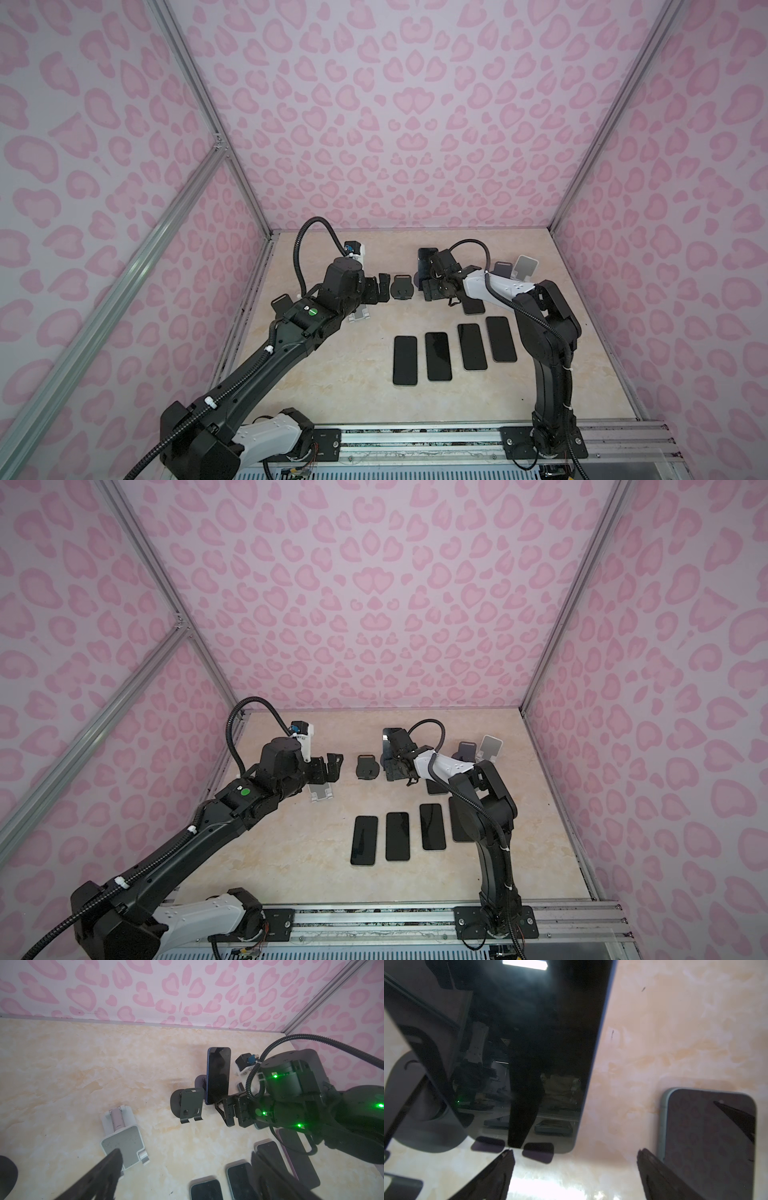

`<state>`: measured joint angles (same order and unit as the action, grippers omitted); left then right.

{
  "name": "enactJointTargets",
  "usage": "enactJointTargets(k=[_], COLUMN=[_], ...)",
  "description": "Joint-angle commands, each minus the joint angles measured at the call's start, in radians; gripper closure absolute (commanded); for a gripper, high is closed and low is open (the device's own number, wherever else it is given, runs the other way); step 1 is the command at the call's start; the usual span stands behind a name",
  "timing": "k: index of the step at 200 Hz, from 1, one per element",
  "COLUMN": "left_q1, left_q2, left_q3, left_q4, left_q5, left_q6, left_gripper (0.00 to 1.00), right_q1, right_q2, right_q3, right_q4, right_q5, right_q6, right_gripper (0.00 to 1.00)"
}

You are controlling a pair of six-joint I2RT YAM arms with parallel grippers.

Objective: Remove the phone from the phone stand
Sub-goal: 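Close the right gripper on the top edge of the blue-edged phone, then lift the blue-edged phone up off its dark stand with the right gripper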

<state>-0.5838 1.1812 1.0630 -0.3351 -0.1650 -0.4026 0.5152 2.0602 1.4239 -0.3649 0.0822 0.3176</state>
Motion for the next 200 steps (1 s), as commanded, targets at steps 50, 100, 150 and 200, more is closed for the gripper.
enactJointTargets(k=[50, 100, 150, 200], left_q1=[-0.001, -0.001, -0.001, -0.001], left_q2=[0.0, 0.005, 0.004, 0.002], left_q3=[0.008, 0.006, 0.007, 0.008], left_q4=[0.036, 0.036, 0.035, 0.036], left_q5=[0.005, 0.002, -0.001, 0.008], left_q6=[-0.002, -0.001, -0.002, -0.014], left_gripper=[0.0, 0.0, 0.0, 0.0], right_q1=[-0.023, -0.031, -0.038, -0.035], right_q2=[-0.003, -0.012, -0.05, -0.195], right_q3=[-0.024, -0.033, -0.053, -0.126], right_q4=[0.004, 0.009, 0.007, 0.038], right_q5=[0.017, 0.016, 0.027, 0.031], right_q6=[0.01, 0.008, -0.013, -0.01], right_gripper=[0.06, 0.06, 0.06, 0.04])
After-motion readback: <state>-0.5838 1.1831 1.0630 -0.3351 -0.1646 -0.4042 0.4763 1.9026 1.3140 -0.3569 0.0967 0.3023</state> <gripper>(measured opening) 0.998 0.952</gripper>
